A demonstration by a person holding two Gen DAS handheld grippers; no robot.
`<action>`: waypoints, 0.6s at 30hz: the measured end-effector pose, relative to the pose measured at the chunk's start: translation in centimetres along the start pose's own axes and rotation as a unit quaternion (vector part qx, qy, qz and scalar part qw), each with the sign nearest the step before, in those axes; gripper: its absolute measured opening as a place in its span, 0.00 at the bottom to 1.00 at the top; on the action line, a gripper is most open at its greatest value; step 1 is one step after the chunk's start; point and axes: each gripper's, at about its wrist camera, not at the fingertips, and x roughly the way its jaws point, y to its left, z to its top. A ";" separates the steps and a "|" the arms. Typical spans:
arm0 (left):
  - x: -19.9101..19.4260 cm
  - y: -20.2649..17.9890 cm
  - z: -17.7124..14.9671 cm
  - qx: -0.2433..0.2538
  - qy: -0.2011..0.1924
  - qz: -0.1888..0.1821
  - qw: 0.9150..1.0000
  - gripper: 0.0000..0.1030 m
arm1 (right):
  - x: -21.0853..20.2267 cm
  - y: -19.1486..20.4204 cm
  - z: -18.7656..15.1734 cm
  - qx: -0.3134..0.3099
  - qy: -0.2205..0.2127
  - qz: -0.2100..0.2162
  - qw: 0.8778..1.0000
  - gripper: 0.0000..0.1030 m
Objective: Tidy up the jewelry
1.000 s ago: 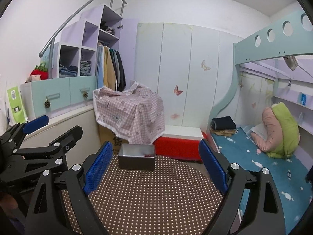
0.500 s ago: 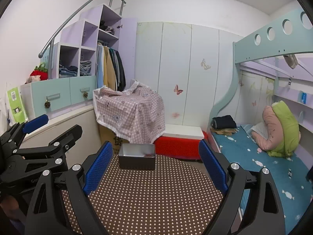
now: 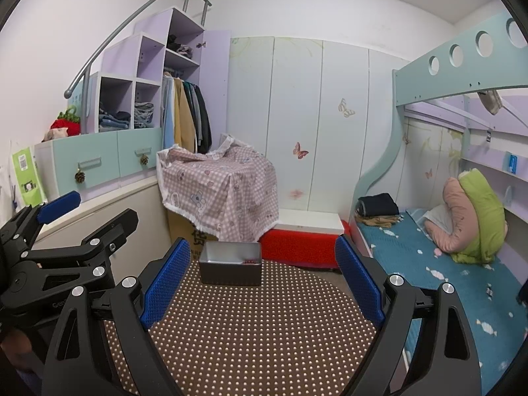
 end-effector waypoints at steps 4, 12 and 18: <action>0.0 0.1 0.1 0.001 0.000 0.001 1.000 0.93 | 0.0 0.0 0.0 0.000 0.001 0.000 1.000 0.84; 0.1 0.3 0.1 0.001 0.001 0.001 1.000 0.93 | 0.0 0.0 0.0 0.001 0.002 0.001 1.000 0.84; 0.2 0.3 0.1 0.001 0.003 0.001 1.000 0.93 | 0.0 0.0 0.0 0.001 0.001 0.001 1.000 0.84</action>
